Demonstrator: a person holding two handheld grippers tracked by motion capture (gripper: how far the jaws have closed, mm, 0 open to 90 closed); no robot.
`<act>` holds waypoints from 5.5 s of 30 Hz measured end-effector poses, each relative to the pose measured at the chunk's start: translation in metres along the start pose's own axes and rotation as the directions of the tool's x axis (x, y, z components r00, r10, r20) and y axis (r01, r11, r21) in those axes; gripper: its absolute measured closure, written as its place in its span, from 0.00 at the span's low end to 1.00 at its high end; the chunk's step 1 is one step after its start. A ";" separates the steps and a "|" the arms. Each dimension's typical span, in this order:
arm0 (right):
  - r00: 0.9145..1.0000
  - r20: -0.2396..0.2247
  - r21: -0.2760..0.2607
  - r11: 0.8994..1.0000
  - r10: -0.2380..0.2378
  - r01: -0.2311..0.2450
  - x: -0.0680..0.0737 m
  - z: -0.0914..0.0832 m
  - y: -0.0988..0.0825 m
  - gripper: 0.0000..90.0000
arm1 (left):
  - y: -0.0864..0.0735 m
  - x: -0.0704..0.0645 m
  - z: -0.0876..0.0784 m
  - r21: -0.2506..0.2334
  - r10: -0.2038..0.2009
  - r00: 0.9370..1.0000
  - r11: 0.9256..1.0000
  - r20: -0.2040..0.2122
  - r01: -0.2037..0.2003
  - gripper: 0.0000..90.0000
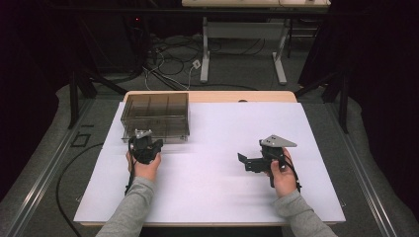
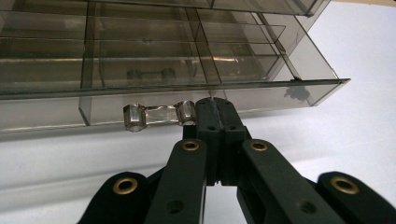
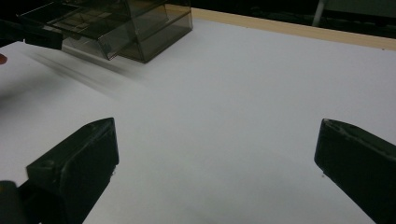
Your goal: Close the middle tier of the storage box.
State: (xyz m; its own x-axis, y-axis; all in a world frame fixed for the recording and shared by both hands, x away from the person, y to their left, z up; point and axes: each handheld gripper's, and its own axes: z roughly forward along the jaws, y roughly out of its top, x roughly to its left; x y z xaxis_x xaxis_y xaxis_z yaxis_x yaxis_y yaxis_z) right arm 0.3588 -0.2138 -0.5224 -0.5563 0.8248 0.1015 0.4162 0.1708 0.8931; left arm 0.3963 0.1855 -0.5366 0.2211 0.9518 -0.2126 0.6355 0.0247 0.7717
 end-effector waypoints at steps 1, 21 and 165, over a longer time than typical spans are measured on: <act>1.000 0.001 0.000 1.000 -0.001 0.001 0.000 0.000 0.000 0.00 | 0.000 0.000 0.000 -0.005 0.000 1.000 1.000 0.000 0.000 1.00; 1.000 0.004 0.004 1.000 -0.001 0.001 -0.001 0.001 -0.001 0.00 | 0.011 0.002 0.015 -0.037 -0.003 1.000 0.999 -0.013 0.003 1.00; 1.000 0.023 -0.022 1.000 0.004 -0.003 -0.009 -0.015 0.000 0.00 | -0.011 -0.045 -0.052 -0.176 0.191 0.928 0.974 0.320 -0.140 0.01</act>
State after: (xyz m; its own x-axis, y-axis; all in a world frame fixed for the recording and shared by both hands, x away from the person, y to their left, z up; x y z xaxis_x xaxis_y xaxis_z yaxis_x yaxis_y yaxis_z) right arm 0.3533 -0.2295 -0.5173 -0.5378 0.8377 0.0949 0.4023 0.1561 0.9021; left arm 0.3412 0.1585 -0.5041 0.5634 0.7900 -0.2416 0.4582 -0.0555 0.8871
